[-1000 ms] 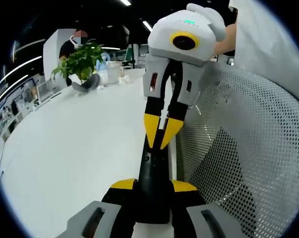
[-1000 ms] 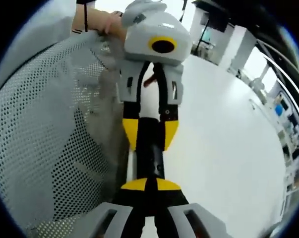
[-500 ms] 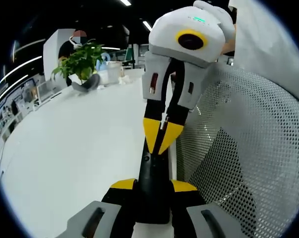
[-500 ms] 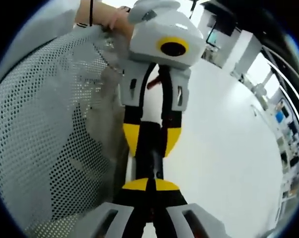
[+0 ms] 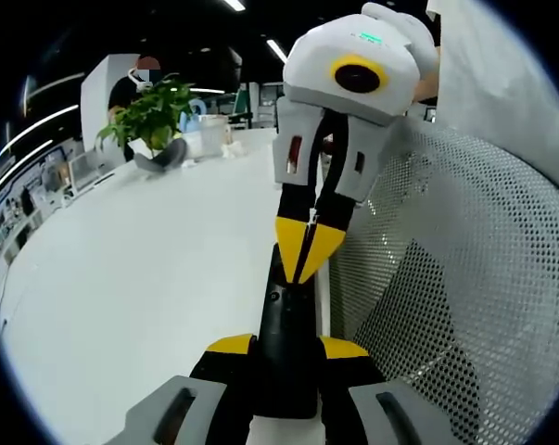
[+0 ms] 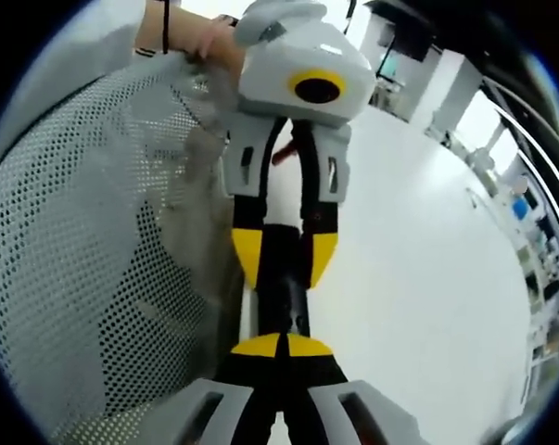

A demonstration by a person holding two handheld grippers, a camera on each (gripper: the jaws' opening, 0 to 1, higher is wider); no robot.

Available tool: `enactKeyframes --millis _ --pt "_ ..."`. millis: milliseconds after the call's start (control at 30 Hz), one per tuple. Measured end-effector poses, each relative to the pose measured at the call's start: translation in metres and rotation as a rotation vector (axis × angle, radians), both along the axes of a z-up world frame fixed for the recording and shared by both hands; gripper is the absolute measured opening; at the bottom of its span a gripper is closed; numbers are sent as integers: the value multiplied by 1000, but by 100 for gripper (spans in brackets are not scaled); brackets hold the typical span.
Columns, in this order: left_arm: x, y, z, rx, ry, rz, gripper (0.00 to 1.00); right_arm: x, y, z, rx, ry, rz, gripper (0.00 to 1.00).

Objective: Press the specified remote control buttons in sequence, fully releasing each button before pressing the next.

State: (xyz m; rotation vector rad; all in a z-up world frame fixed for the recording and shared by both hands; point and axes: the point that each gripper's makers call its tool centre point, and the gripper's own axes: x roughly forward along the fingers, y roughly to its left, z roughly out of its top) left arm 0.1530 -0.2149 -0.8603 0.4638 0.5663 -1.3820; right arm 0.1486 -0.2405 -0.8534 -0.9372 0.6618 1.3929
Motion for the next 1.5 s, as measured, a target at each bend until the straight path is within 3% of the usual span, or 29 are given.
enactKeyframes --millis 167,500,833,1033,1233,1500 --pt "0 0 0 0 0 0 25 0 1 0 -12 12 -3 0" --pt "0 0 1 1 -1 -3 25 3 1 0 -27 118 -74 0" --pt "0 -1 1 4 -2 -1 25 2 -1 0 1 110 -37 0" --pt "1 -1 1 6 -4 -1 25 3 0 1 44 134 -88 0" --pt "2 -1 1 4 -5 3 25 2 -1 1 65 85 -75 0" --pt "3 -1 1 4 -5 8 25 4 0 2 92 82 -74 0"
